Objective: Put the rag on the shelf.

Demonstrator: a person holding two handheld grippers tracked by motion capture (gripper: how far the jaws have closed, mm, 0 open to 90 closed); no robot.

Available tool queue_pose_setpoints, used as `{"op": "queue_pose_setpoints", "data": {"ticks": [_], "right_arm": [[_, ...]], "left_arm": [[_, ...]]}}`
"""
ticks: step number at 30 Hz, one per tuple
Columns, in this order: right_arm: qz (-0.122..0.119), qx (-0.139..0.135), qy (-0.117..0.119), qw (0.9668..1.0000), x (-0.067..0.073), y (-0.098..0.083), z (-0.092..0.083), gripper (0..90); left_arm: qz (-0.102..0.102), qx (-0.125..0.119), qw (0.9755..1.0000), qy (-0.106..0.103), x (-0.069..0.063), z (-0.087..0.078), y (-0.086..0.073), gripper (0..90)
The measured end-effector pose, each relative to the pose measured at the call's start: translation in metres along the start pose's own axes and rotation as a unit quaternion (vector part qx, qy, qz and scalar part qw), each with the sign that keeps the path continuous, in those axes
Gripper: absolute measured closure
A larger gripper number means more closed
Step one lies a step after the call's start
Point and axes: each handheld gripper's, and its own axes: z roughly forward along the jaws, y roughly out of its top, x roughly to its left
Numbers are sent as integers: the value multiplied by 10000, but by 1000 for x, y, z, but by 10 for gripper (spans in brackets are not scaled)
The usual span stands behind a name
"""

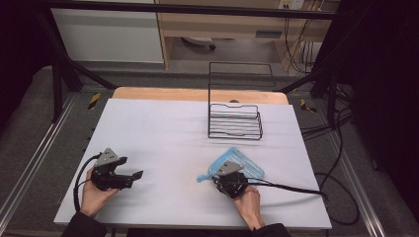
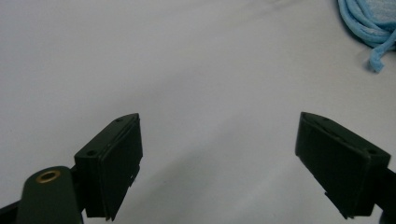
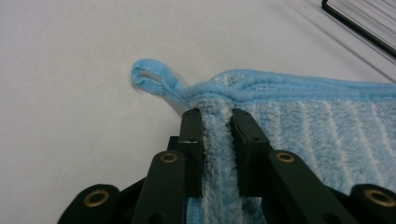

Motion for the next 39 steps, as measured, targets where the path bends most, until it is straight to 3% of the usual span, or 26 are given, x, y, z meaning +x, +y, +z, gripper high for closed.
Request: {"op": "queue_pose_setpoints", "data": {"ticks": [4,9,16,30,36,39], "right_arm": [[59,43,122,9999,-5,3,-1,798],[129,-173,239,9995,-6,6,-7,804],[287,-464,783,9954,-3,11,-13,804],[-119,-651,1570,9854,28,24,-9,804],[-256,-623,1830,9808,38,25,-6,799],[-272,-500,1892,9803,41,22,0,779]], "left_arm": [[4,13,10000,-4,1,0,0,148],[4,14,10000,-1,1,-1,0,149],[1,18,10000,5,1,0,0,149],[-15,24,10000,22,2,0,0,150],[-20,27,10000,23,2,0,0,151],[-26,39,10000,24,1,0,0,151]]}}
